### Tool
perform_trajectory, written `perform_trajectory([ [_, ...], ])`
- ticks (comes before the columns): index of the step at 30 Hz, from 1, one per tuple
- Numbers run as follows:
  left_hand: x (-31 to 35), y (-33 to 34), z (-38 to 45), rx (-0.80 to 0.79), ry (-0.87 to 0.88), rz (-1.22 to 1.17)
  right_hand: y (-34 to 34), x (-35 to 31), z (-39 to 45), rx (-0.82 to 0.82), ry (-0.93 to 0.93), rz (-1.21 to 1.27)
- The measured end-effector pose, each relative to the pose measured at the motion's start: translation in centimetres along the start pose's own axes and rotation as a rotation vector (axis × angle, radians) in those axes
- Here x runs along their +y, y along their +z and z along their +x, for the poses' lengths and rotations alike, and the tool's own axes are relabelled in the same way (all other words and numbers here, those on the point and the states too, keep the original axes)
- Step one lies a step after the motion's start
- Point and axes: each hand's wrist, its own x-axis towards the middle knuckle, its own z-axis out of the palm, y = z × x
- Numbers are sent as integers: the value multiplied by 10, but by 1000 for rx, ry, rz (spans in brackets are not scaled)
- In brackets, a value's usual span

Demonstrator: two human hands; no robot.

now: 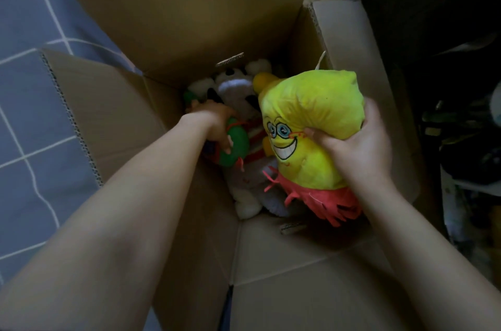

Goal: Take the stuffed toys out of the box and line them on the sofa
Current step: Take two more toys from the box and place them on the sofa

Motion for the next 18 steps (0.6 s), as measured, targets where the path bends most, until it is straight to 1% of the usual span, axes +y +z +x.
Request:
perform_trajectory([
  [4,0,-14,-23,6,34,-260,-7,1,-13,22,-20,46],
  [6,-2,-30,-44,16,62,-324,-18,-5,-27,35,-27,61],
  [9,-4,-61,-84,-16,103,-430,-40,-22,-47,57,-46,75],
  [11,-3,-84,-120,-7,164,-485,-59,-38,-62,60,-57,95],
  [13,-3,-110,-174,41,214,-483,-85,-66,-81,56,-65,114],
  [16,-8,-141,-258,129,226,-474,-122,-116,-111,40,-70,166],
  [18,-20,-152,-324,179,211,-564,-151,-157,-139,22,-78,197],
])
